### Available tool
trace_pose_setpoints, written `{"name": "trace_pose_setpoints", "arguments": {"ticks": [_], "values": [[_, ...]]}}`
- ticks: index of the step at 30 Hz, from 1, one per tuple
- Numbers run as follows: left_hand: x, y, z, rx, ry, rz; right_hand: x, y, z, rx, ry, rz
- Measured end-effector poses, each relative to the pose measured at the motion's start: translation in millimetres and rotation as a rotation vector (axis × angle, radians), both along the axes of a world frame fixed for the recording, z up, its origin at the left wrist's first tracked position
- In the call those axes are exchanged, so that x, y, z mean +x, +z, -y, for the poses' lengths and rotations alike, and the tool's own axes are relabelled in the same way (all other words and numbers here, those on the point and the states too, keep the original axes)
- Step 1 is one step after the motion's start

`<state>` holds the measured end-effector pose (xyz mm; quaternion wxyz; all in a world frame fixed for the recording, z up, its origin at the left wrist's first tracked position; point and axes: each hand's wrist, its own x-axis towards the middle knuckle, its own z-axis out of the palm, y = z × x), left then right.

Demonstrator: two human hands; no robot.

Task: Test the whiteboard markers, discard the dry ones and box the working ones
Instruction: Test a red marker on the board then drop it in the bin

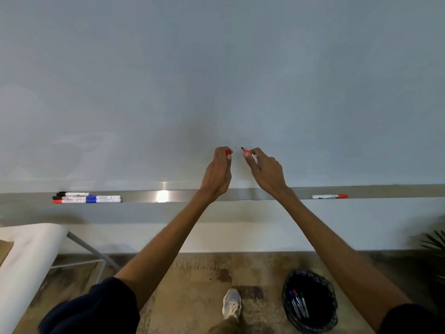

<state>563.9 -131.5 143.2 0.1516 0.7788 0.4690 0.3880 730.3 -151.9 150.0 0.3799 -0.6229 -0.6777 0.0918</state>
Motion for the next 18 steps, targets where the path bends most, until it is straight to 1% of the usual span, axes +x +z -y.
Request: {"name": "trace_pose_setpoints", "arguments": {"ticks": [3,5,7,9,11,14,18], "values": [[4.8,31.3,-3.9,0.013,0.023,0.067,-13.1,35.7,-7.9,0.034,-0.011,-0.147],[6.1,52.3,-8.7,0.029,0.056,0.109,-19.2,58.1,-12.2,0.095,0.006,-0.223],[5.8,73.7,-13.3,0.141,0.090,0.140,-21.6,80.0,-15.0,0.168,0.057,-0.267],[4.9,94.9,-19.0,0.263,0.112,0.170,-22.1,101.3,-17.3,0.245,0.104,-0.272],[4.4,115.6,-26.1,0.326,0.141,0.203,-22.8,122.6,-19.7,0.311,0.128,-0.282],[4.3,149.6,-40.6,0.384,0.183,0.195,-24.0,156.6,-23.0,0.368,0.158,-0.362],[-1.5,201.0,-62.4,0.493,0.207,0.139,-26.6,206.1,-32.4,0.401,0.280,-0.536]]}}
